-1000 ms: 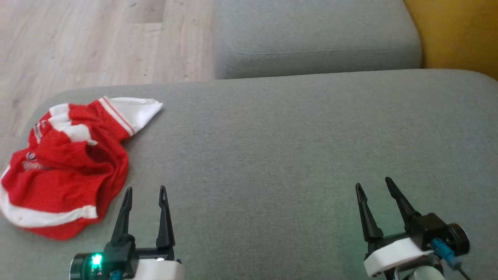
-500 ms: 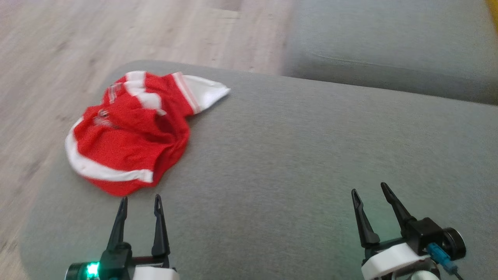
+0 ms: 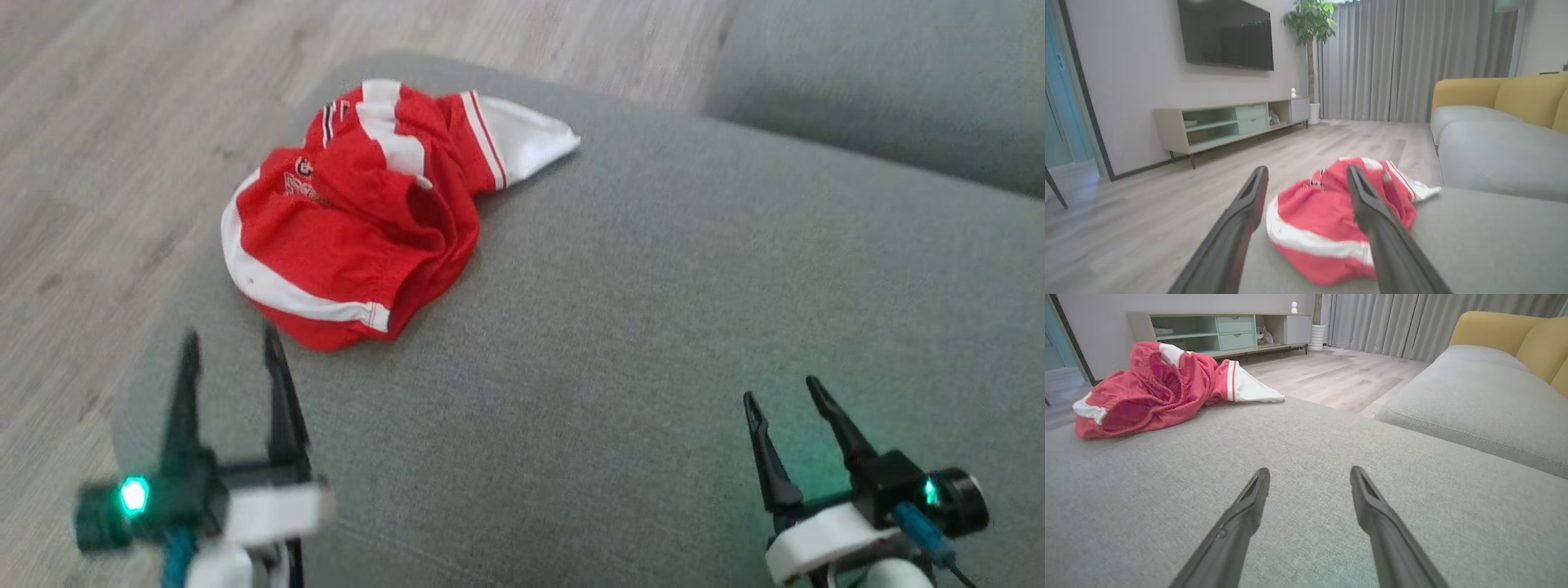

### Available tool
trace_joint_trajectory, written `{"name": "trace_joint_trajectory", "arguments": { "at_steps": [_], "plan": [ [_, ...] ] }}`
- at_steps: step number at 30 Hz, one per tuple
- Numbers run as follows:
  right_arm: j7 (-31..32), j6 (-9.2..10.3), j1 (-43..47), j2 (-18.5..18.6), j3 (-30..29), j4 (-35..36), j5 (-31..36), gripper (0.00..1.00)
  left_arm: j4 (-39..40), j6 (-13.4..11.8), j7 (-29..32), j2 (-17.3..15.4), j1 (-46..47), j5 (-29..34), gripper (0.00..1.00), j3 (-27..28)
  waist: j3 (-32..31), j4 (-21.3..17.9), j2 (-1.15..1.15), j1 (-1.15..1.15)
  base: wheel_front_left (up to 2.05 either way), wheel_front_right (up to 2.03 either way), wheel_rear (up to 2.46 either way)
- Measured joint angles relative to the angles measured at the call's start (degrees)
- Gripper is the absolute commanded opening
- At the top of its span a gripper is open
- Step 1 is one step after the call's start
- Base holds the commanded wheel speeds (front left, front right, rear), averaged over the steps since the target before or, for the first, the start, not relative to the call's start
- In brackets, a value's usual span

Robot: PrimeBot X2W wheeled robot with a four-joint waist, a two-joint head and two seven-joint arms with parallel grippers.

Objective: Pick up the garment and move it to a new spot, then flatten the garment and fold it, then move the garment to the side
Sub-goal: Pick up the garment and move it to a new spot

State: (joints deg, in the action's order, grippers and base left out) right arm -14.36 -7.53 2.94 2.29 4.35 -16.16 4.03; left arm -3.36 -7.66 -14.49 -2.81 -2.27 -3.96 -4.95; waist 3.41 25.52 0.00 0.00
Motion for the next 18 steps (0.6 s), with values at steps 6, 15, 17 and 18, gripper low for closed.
{"name": "trace_joint_trajectory", "arguments": {
  "at_steps": [6, 15, 17, 18],
  "plan": [
    [0.00, 0.00, -3.40, 0.03, -2.83, 0.97, 5.93, 1.00, -0.88, 3.27, -0.25, -2.61, 15.03, 0.05, 1.00, 1.89, 6.41, -0.31, 0.00, 0.01, 0.00, 0.00, 0.00],
    [-0.01, 0.00, -4.97, 3.14, -5.66, 3.10, 9.69, 1.00, -24.01, 12.16, 15.19, -5.80, 41.65, -2.72, 1.00, -0.88, 14.78, -1.41, 0.00, 0.01, 0.00, 0.00, 0.00],
    [-0.01, 0.00, -5.08, 3.82, -5.89, 3.88, 9.72, 1.00, -28.95, 13.29, 18.48, -5.60, 45.34, -3.41, 1.00, -2.23, 16.07, -1.66, 0.00, 0.01, 0.00, 0.00, 0.00],
    [-0.02, 0.00, -5.29, 4.04, -5.98, 4.31, 9.76, 1.00, -31.53, 13.71, 19.70, -5.59, 46.66, -3.57, 1.00, -2.97, 16.64, -1.82, 0.00, 0.00, 0.00, 0.00, 0.00]
  ]
}}
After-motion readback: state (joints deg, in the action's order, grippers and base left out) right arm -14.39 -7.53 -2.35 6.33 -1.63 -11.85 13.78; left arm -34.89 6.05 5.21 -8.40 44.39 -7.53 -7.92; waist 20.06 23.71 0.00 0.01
